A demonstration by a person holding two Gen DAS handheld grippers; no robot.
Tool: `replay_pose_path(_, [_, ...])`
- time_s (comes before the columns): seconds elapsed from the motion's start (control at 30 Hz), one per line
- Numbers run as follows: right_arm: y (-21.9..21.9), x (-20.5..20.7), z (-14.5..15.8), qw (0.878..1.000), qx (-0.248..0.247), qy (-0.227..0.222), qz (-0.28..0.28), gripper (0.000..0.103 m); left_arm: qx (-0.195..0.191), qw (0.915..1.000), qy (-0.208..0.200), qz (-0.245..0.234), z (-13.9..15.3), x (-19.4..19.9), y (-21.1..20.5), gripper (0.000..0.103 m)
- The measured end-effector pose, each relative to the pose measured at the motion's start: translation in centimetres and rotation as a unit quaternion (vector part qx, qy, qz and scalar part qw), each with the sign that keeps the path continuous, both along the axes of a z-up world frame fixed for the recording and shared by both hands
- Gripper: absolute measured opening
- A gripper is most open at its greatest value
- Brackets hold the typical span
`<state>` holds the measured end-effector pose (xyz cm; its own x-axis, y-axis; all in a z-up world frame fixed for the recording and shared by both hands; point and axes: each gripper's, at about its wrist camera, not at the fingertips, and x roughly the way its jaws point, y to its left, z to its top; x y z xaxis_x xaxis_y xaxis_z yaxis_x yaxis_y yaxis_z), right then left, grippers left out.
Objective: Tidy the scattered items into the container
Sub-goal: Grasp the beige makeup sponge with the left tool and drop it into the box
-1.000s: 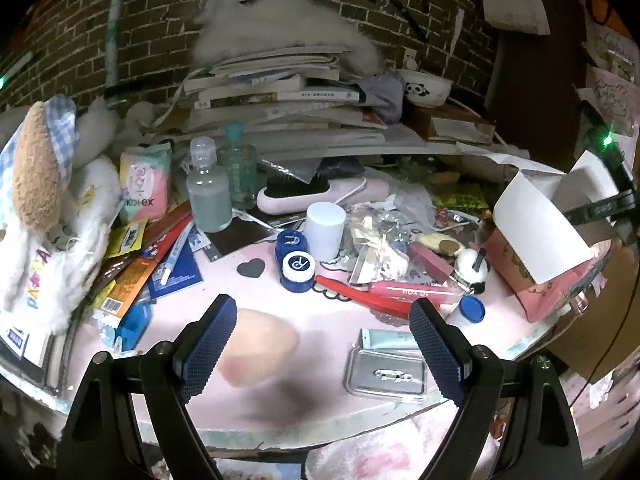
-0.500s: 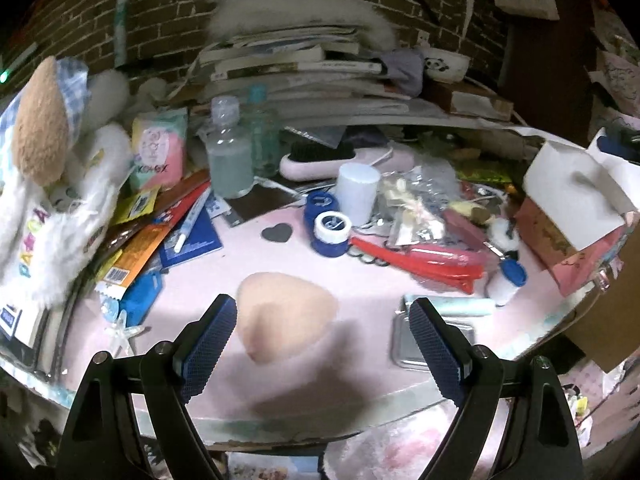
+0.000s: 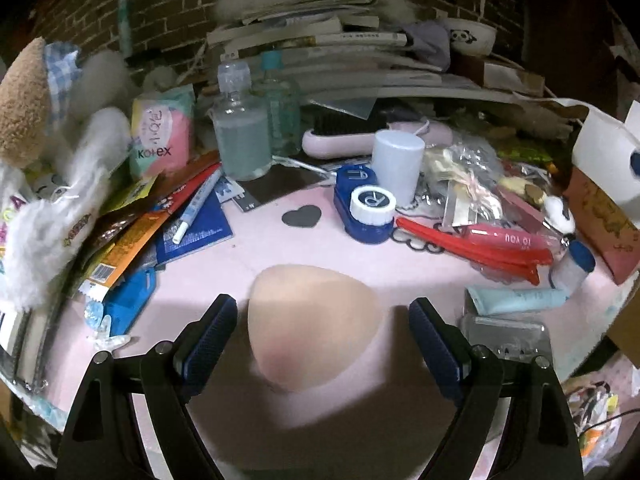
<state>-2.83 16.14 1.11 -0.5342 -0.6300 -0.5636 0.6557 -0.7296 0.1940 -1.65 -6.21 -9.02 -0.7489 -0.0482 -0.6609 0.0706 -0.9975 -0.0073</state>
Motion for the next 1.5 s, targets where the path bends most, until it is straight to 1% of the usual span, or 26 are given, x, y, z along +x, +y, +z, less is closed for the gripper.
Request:
replay_pose_path(0.07, [-0.2,-0.2,-1.3,1.0,-0.002,-0.006,-0.006,0.092,-0.001,1.0,0.004,0.004,0.0,0.0,0.0,0.085])
replay_pose_path(0.1, [-0.3,-0.4,-1.9,1.0,-0.005,-0.013,-0.007,0.092,-0.001,1.0,0.005,0.003,0.0,0.0,0.0,0.081])
replay_pose_path(0.13, [-0.4,-0.5,-2.6,1.0,-0.007,-0.02,-0.009,0.092,-0.001,1.0,0.006,0.001,0.1,0.0,0.1,0.074])
replay_pose_path(0.2, [-0.4,-0.5,-3.4,0.999,-0.011,-0.028,-0.015,0.092,-0.001,1.0,0.005,-0.002,0.2,0.0,0.1,0.064])
replay_pose_path(0.27, [-0.5,-0.5,-4.2,0.999,-0.008,-0.031,-0.02,0.092,-0.001,1.0,0.0,-0.002,0.3,-0.1,0.2,0.063])
replay_pose_path(0.37, [-0.3,-0.5,-4.9,0.999,-0.009,-0.038,-0.026,0.092,-0.001,1.0,-0.003,-0.002,0.4,-0.1,0.4,0.058])
replay_pose_path(0.5, [-0.1,-0.3,-5.3,0.999,-0.01,-0.041,-0.03,0.092,-0.005,0.9999,-0.01,-0.004,0.8,-0.3,0.8,0.045])
replay_pose_path(0.57, [-0.2,0.0,-5.4,0.999,-0.008,-0.038,-0.027,0.092,0.004,0.9999,-0.01,-0.007,1.2,-0.4,0.8,0.044])
replay_pose_path(0.63, [-0.3,0.4,-5.6,0.999,-0.003,-0.034,-0.026,0.092,0.004,1.0,-0.004,-0.007,1.8,-0.5,1.2,0.042])
replay_pose_path(0.73, [-0.1,0.8,-6.2,0.999,-0.008,-0.034,-0.028,0.092,0.002,0.9999,0.006,-0.012,3.4,-0.9,2.0,0.042])
replay_pose_path(0.83, [0.3,1.1,-6.8,0.999,-0.012,-0.031,-0.033,0.092,0.004,0.9996,0.018,-0.022,5.6,-1.3,3.3,0.042])
replay_pose_path(0.93, [1.0,1.3,-7.2,0.999,-0.017,-0.024,-0.039,0.092,0.013,0.9983,0.035,-0.044,8.2,-1.9,5.3,0.042])
replay_pose_path(1.03, [1.8,1.3,-7.7,0.999,-0.024,-0.028,-0.039,0.092,0.025,0.9949,0.054,-0.081,10.7,-2.5,7.9,0.042])
replay_pose_path(1.1, [2.3,1.2,-8.0,0.998,-0.03,-0.035,-0.038,0.092,0.026,0.991,0.067,-0.113,12.5,-2.9,10.2,0.042])
replay_pose_path(1.17, [2.7,1.3,-8.3,0.998,-0.028,-0.038,-0.035,0.092,0.029,0.9851,0.077,-0.151,14.2,-3.4,12.7,0.042])
replay_pose_path(1.23, [3.1,1.5,-8.6,0.998,-0.026,-0.041,-0.033,0.092,0.041,0.9762,0.079,-0.198,15.8,-4.0,15.2,0.043])
replay_pose_path(1.27, [3.3,1.6,-8.8,0.998,-0.026,-0.043,-0.032,0.092,0.048,0.9701,0.078,-0.225,16.5,-4.4,16.7,0.043])
replay_pose_path(1.33, [3.7,1.8,-8.9,0.998,-0.026,-0.045,-0.029,0.092,0.054,0.9609,0.07,-0.262,17.3,-5.3,19.1,0.043])
replay_pose_path(1.43, [4.2,2.0,-9.1,0.998,-0.025,-0.044,-0.03,0.092,0.054,0.9478,0.045,-0.311,17.7,-6.7,22.8,0.043])
replay_pose_path(1.5, [4.6,2.1,-9.2,0.998,-0.026,-0.046,-0.032,0.092,0.052,0.9403,0.012,-0.336,17.5,-7.8,25.1,0.043])
